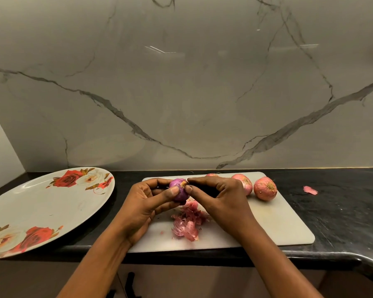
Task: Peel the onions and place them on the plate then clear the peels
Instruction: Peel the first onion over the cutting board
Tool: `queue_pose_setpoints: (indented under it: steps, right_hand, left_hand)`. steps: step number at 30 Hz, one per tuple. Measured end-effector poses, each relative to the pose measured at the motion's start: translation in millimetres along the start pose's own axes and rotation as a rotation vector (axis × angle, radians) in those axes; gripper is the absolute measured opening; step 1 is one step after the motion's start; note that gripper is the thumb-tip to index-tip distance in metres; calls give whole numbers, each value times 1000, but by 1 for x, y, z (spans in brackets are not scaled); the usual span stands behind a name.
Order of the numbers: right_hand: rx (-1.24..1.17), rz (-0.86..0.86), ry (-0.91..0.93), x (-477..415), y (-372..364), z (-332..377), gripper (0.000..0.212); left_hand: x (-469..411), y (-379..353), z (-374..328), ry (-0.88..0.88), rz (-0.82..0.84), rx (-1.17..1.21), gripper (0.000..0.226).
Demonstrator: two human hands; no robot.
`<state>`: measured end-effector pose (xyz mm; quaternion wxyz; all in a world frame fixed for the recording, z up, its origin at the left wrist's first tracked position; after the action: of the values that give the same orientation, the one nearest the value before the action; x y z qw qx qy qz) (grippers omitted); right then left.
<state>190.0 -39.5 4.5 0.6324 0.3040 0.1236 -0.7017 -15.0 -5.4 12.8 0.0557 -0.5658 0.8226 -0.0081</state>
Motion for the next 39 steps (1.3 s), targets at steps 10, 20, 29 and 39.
queue_pose_setpoints:
  steps: [10,20,29,39]
  right_hand:
    - [253,-31,129,-1,-3,-4,18]
    - [-129,48,-133,-3,-3,-4,12]
    - [-213,79,-240,-5,-2,-4,11]
    - [-95,141,-270,-6,-6,-3,20]
  left_hand:
    - [-3,0,1,12,-3,-44,33]
    - [-6,-7,3,49,-28,-161,46]
    - [-5,1,10,-79,61,-188,72]
    - [-3,-3,6,-84,124,-202,36]
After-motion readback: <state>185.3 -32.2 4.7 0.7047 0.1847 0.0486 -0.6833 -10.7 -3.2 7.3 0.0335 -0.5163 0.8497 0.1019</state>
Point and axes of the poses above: each hand's wrist, its own x-axis away from the middle knuckle, its own y-axis out of the back of the hand, z = x × y, the point moved 1 cm from there along -x, towards the middle knuckle, and after that the axes turned 8 degrees about -x, right-handed, at the moved point
